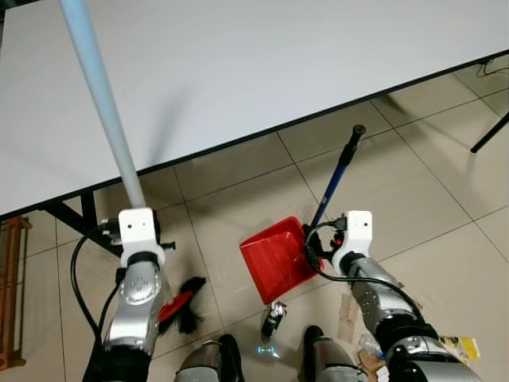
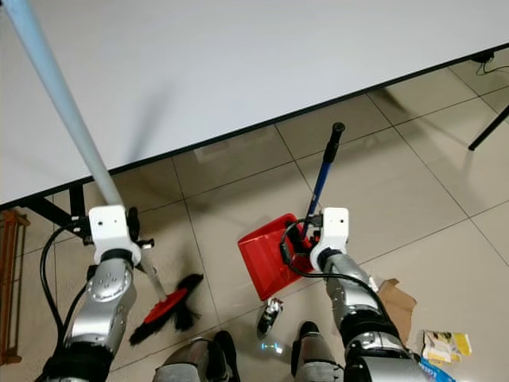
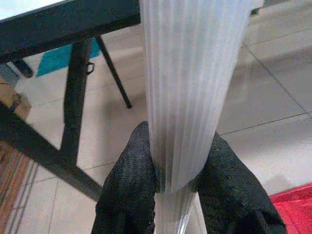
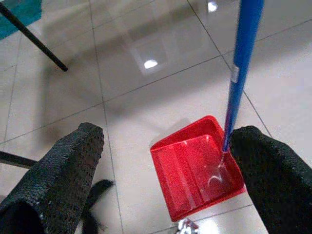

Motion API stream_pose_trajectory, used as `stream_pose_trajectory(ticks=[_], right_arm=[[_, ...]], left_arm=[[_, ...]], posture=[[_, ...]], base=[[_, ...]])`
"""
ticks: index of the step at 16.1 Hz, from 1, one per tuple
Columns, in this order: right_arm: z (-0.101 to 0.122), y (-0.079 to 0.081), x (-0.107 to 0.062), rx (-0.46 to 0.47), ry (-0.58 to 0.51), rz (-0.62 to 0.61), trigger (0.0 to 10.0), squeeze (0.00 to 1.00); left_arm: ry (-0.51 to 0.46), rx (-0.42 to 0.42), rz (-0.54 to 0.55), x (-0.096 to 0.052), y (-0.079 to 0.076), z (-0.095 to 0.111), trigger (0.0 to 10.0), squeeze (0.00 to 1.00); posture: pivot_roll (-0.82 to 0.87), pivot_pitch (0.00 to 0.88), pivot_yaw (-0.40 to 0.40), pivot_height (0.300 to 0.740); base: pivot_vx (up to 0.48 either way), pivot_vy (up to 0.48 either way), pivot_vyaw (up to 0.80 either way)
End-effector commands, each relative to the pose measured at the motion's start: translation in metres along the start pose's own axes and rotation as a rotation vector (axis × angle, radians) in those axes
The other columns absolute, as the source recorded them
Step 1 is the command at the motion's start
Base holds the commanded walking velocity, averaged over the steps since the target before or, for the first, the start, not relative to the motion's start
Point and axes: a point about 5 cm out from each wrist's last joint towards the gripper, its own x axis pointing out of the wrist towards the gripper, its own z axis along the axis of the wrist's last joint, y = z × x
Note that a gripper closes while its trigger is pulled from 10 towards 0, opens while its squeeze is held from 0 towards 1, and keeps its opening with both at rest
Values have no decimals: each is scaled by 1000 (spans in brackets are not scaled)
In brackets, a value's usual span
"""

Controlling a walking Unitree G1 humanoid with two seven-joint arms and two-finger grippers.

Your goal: Sweep floor

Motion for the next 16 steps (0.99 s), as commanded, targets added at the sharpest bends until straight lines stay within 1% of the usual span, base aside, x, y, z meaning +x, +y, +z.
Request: stream_pose_trajectory(ticks=[1,7,14,16], right_arm=[[-3,8,0,-14,0,18,10000,0],[-12,17,-2,-22,6,46,10000,0],[-11,17,-2,-32,2,48,10000,0],[-11,14,-4,-38,5,46,10000,0]], left_arm=[[-2,-10,-18,4,-1,2,10000,0],[0,-17,-24,10,-3,3,10000,0],[5,-20,-20,12,-3,1,10000,0],[7,-18,-15,11,-2,0,10000,0]], posture=[[-194,182,103,740],[-203,155,110,740],[-207,154,111,740],[-209,157,108,740]], base=[[0,-244,0],[0,-301,0],[0,-296,0],[0,-412,0]])
